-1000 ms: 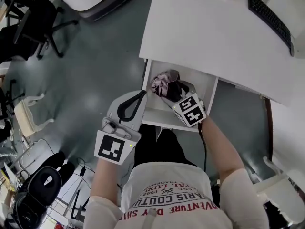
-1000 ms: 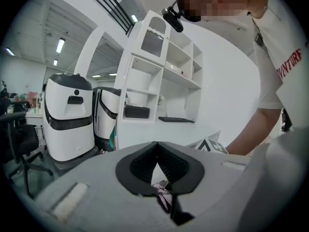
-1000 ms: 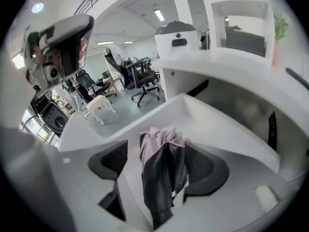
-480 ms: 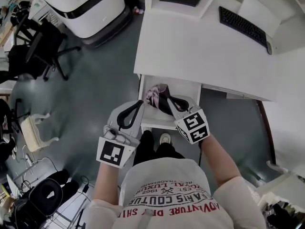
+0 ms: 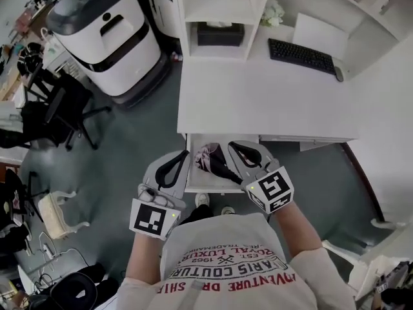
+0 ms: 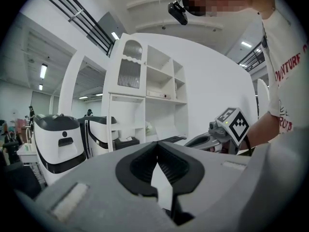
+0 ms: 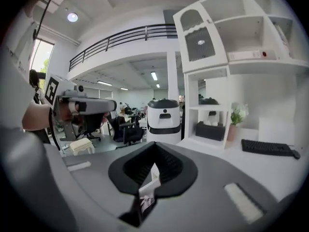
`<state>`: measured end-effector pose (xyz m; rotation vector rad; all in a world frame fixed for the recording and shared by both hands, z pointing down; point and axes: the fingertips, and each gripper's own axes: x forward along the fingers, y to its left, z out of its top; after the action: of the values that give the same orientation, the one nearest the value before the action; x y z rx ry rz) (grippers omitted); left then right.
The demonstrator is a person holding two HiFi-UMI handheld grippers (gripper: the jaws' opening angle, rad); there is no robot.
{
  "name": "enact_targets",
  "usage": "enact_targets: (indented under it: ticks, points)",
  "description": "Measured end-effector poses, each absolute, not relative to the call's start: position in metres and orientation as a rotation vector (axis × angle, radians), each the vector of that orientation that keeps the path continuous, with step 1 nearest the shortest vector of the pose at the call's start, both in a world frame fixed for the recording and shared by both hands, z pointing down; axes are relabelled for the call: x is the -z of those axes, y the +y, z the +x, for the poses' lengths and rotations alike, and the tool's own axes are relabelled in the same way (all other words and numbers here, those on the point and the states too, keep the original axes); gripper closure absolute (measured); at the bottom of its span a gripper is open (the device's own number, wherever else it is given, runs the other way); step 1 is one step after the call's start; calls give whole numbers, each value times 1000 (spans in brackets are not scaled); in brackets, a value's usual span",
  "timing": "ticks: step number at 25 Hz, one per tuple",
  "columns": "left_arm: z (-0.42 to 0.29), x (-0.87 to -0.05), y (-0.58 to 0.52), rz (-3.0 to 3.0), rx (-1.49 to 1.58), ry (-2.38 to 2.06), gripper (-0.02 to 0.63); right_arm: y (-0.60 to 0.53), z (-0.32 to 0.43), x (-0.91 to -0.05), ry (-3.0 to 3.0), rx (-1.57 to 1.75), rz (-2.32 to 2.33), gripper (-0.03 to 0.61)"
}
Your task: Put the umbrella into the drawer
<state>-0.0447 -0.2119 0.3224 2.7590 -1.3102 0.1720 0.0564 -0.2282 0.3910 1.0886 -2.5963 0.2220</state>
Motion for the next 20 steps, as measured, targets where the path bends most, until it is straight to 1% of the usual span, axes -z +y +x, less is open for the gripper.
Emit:
enact_targets:
  ticks: [6,10,20]
  points:
    - [-38,-284,-221,2829,-144,-1307,609,-235,74,-332,-2660,-86,1265,578]
    - [-35,-276,-227,2849,-139,-1296,610,-234,86,-308,-2679,-33,1349,578]
    - [-27,-276,-235,2821,-117,-1292,610,-231,95,-292,-2731,9,1337,578]
